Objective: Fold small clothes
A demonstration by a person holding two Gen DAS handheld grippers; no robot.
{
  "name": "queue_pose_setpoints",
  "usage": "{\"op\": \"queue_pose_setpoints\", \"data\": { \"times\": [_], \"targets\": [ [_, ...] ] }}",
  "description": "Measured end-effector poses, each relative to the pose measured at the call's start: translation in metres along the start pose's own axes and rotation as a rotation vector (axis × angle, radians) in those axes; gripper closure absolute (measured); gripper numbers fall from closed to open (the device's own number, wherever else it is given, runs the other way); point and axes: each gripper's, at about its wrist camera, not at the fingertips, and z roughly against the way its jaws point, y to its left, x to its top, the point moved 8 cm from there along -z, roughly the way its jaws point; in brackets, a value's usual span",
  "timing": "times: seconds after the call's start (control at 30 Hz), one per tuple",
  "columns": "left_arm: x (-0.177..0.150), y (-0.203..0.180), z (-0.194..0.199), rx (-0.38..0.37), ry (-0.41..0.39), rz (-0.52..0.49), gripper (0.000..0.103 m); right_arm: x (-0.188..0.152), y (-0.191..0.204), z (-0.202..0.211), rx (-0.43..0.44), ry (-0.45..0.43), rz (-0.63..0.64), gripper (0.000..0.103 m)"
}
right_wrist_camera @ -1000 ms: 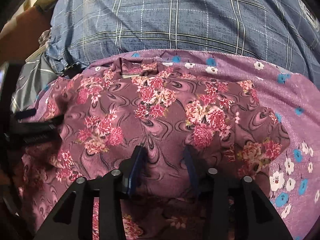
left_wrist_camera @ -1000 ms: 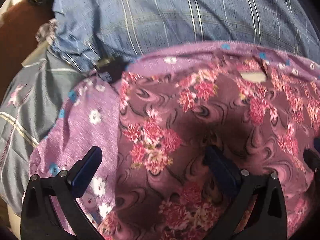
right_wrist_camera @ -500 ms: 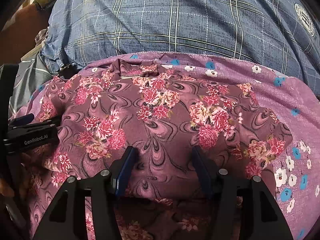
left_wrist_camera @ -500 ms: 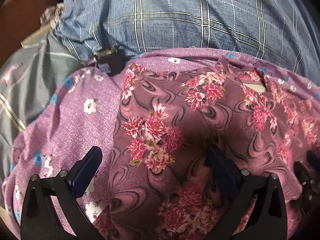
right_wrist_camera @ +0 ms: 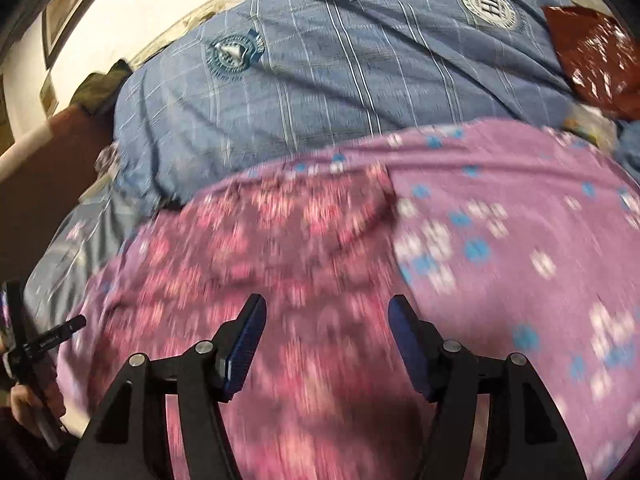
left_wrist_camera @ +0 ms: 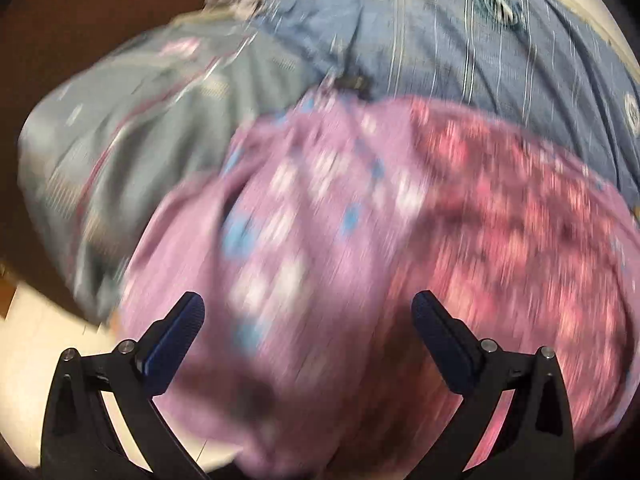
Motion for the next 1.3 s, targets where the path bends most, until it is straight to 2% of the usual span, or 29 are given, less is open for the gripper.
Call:
{"op": "queue_pose_setpoints", "data": {
  "times": [0.07,0.23,0.3,0.37,0.43,0.57,0.63,0.7,0.73,0.77,0.8,0.83,0.87,0.9,0.97,1.03,1.17,1.3],
  "targets": [
    [-0.030,0.004,0.009,-0.032,0.051,-0.019,0.000,-0.025,-0.006,0.025,-0.012,0.034,0.043,0.037],
    [-0.085,-0.010,0.010,-0.106,0.154,-0.077,0.001,-0.089,-0.027,0.070,0.001,0.147,0.002,0.033],
    [-0.104,-0.024,0.002,-0.157,0.221,-0.094,0.012,-0.120,-0.039,0.080,-0.006,0.210,-0.048,0.032],
    [-0.117,-0.034,-0.008,-0.181,0.276,-0.116,0.017,-0.153,-0.047,0.084,-0.012,0.284,-0.107,0.032],
    [-0.123,-0.037,-0.016,-0.171,0.294,-0.129,0.023,-0.180,-0.051,0.079,-0.014,0.359,-0.143,0.032],
    [-0.133,-0.044,-0.031,-0.203,0.340,-0.127,0.024,-0.211,-0.039,0.054,0.016,0.440,-0.198,0.032],
    [-0.138,-0.047,-0.038,-0.202,0.368,-0.123,0.024,-0.215,-0.032,0.035,0.032,0.469,-0.207,0.032],
    [-0.144,-0.047,-0.044,-0.216,0.393,-0.107,0.024,-0.225,-0.021,0.011,0.027,0.538,-0.203,0.032],
    [-0.145,-0.048,-0.046,-0.224,0.398,-0.099,0.024,-0.228,-0.018,0.003,0.020,0.558,-0.203,0.035],
    [-0.145,-0.049,-0.047,-0.240,0.398,-0.090,0.027,-0.232,-0.016,-0.006,0.000,0.572,-0.201,0.042],
    [-0.144,-0.050,-0.047,-0.260,0.395,-0.084,0.046,-0.234,-0.015,-0.010,-0.012,0.575,-0.211,0.051],
    [-0.144,-0.053,-0.045,-0.303,0.400,-0.080,0.060,-0.236,-0.015,-0.011,-0.015,0.571,-0.227,0.072],
    [-0.145,-0.056,-0.042,-0.342,0.409,-0.079,0.078,-0.237,-0.014,-0.009,-0.003,0.571,-0.232,0.089],
    [-0.145,-0.058,-0.038,-0.359,0.404,-0.083,0.090,-0.236,-0.014,-0.004,-0.004,0.572,-0.220,0.092],
    [-0.142,-0.058,-0.031,-0.397,0.391,-0.075,0.100,-0.234,-0.019,0.011,-0.002,0.560,-0.219,0.093],
    [-0.139,-0.057,-0.020,-0.464,0.393,-0.042,0.100,-0.229,-0.018,0.032,0.051,0.539,-0.231,0.093],
    [-0.130,-0.061,0.012,-0.589,0.377,-0.049,0.100,-0.217,-0.013,0.072,0.139,0.527,-0.211,0.094],
    [-0.119,-0.053,0.037,-0.663,0.343,-0.047,0.100,-0.191,0.007,0.112,0.275,0.469,-0.166,0.094]
  ]
}}
